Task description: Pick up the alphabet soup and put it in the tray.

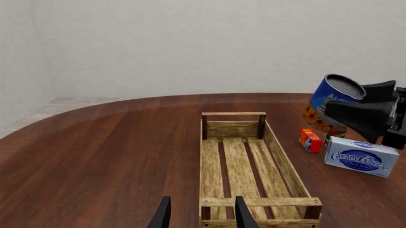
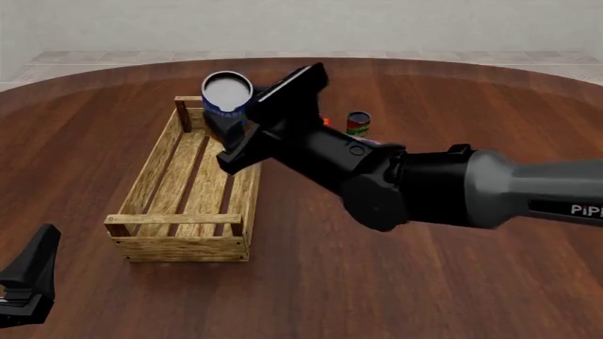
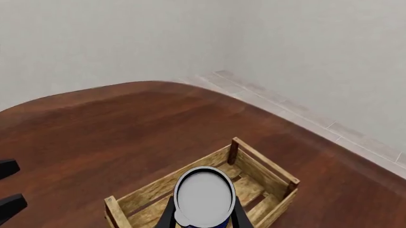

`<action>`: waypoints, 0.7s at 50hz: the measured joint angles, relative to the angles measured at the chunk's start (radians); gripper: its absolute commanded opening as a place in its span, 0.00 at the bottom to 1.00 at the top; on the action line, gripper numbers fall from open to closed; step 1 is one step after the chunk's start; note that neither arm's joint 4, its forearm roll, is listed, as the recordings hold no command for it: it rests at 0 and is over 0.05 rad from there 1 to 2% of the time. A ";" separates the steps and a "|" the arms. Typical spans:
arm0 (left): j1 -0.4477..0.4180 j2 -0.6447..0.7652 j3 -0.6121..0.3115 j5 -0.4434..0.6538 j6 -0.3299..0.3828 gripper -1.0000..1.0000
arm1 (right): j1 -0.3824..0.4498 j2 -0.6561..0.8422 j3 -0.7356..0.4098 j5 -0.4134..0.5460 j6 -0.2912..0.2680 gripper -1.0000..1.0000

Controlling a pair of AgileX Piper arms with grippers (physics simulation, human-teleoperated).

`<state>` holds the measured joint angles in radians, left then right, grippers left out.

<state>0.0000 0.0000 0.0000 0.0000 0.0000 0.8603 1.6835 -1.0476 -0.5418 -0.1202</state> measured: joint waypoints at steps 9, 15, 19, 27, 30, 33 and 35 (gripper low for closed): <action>0.000 0.000 0.000 0.000 0.000 1.00 | -0.003 0.047 -0.036 0.001 -0.004 0.00; 0.000 0.000 0.000 0.000 0.000 1.00 | -0.004 0.073 -0.061 0.004 -0.007 0.00; 0.000 0.000 0.000 0.000 0.000 1.00 | -0.001 0.088 -0.078 0.006 -0.008 0.00; 0.000 0.000 0.000 0.000 0.000 1.00 | 0.006 0.124 -0.114 0.012 -0.012 0.00; 0.000 0.000 0.000 0.000 0.000 1.00 | 0.007 0.141 -0.128 0.013 -0.014 0.00; 0.000 0.000 0.000 0.000 0.000 1.00 | 0.009 0.159 -0.141 0.013 -0.016 0.00; 0.000 0.000 0.000 0.000 0.000 1.00 | 0.010 0.172 -0.152 0.015 -0.017 0.00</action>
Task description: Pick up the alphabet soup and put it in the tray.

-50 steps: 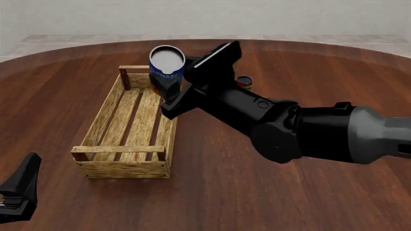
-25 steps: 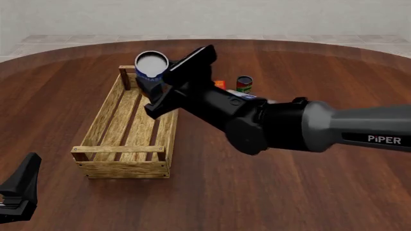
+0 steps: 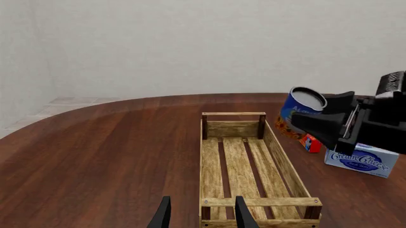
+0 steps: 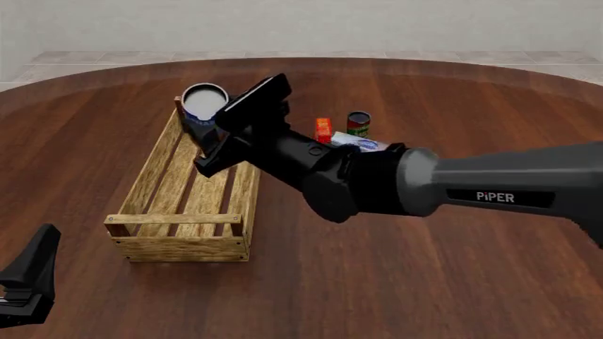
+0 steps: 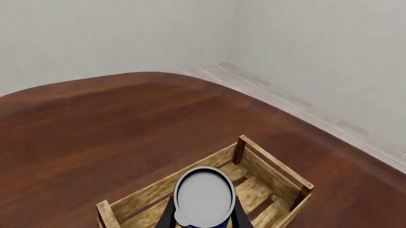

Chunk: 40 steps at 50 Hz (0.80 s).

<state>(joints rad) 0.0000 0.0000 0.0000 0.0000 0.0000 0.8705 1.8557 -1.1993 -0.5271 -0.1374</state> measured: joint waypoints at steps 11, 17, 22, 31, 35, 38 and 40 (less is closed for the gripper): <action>0.000 0.000 0.000 0.000 0.000 1.00 | 0.009 0.060 -0.055 0.011 -0.007 0.00; 0.000 0.000 0.000 0.000 0.000 1.00 | 0.016 0.086 -0.082 0.017 -0.009 0.00; 0.000 0.000 0.000 0.000 0.000 1.00 | 0.019 0.114 -0.109 0.022 -0.009 0.00; 0.000 0.000 0.000 0.000 0.000 1.00 | 0.026 0.164 -0.156 0.033 -0.011 0.00; 0.000 0.000 0.000 0.000 0.000 1.00 | 0.028 0.181 -0.176 0.039 -0.015 0.00; 0.000 0.000 0.000 0.000 0.000 1.00 | 0.030 0.195 -0.192 0.044 -0.017 0.00; 0.000 0.000 0.000 0.000 0.000 1.00 | 0.030 0.206 -0.204 0.047 -0.018 0.00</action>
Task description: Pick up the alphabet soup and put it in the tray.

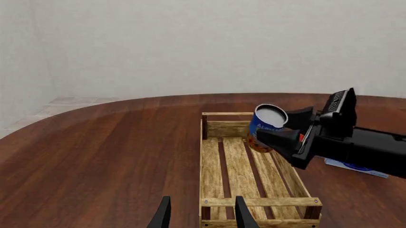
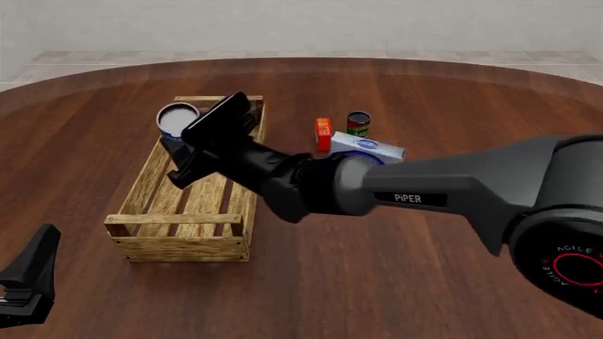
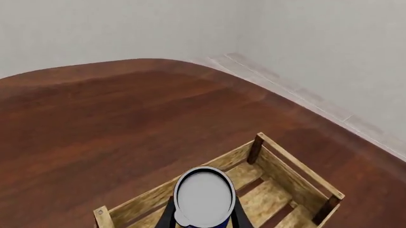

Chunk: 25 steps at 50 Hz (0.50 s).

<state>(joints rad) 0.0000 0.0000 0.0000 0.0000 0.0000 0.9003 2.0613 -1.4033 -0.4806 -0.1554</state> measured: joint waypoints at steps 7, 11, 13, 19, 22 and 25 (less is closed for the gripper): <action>0.000 0.000 0.000 0.000 0.000 1.00 | -0.002 0.046 -0.043 0.014 -0.002 0.00; 0.000 0.000 0.000 0.000 0.000 1.00 | -0.001 0.070 -0.064 0.022 -0.005 0.00; 0.000 0.000 0.000 0.000 0.000 1.00 | -0.002 0.081 -0.075 0.027 -0.005 0.00; 0.000 0.000 0.000 0.000 0.000 1.00 | -0.004 0.111 -0.100 0.036 -0.008 0.00; 0.000 0.000 0.000 0.000 0.000 1.00 | -0.005 0.125 -0.113 0.041 -0.009 0.00; 0.000 0.000 0.000 0.000 0.000 1.00 | -0.007 0.140 -0.125 0.045 -0.010 0.00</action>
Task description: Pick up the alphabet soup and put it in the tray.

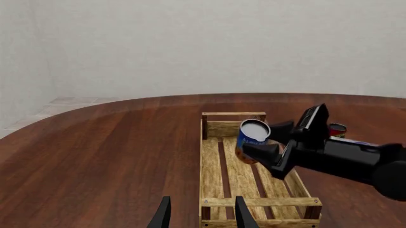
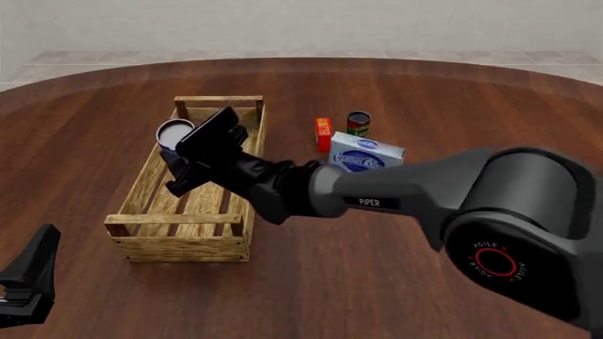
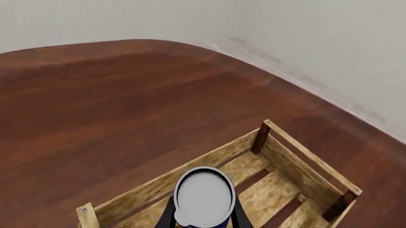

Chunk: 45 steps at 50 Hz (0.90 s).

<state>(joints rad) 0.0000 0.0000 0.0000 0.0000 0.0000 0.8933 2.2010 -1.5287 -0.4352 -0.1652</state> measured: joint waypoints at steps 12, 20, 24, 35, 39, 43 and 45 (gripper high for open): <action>0.000 0.000 0.000 0.000 0.000 1.00 | -0.006 0.053 -0.043 0.015 -0.006 0.00; 0.000 0.000 0.000 0.000 0.000 1.00 | -0.010 0.079 -0.063 0.023 -0.011 0.00; 0.000 0.000 0.000 0.000 0.000 1.00 | -0.012 0.091 -0.072 0.026 -0.013 0.00; 0.000 0.000 0.000 0.000 0.000 1.00 | -0.014 0.113 -0.086 0.031 -0.017 0.00; 0.000 0.000 0.000 0.000 0.000 1.00 | -0.015 0.120 -0.090 0.032 -0.019 0.00; 0.000 0.000 0.000 0.000 0.000 1.00 | -0.018 0.127 -0.097 0.034 -0.021 0.00; 0.000 0.000 0.000 0.000 0.000 1.00 | -0.019 0.131 -0.100 0.036 -0.022 0.00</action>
<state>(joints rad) 0.0000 0.0000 0.0000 0.0000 0.0000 0.8742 2.3320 -1.6291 -0.3995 -0.1867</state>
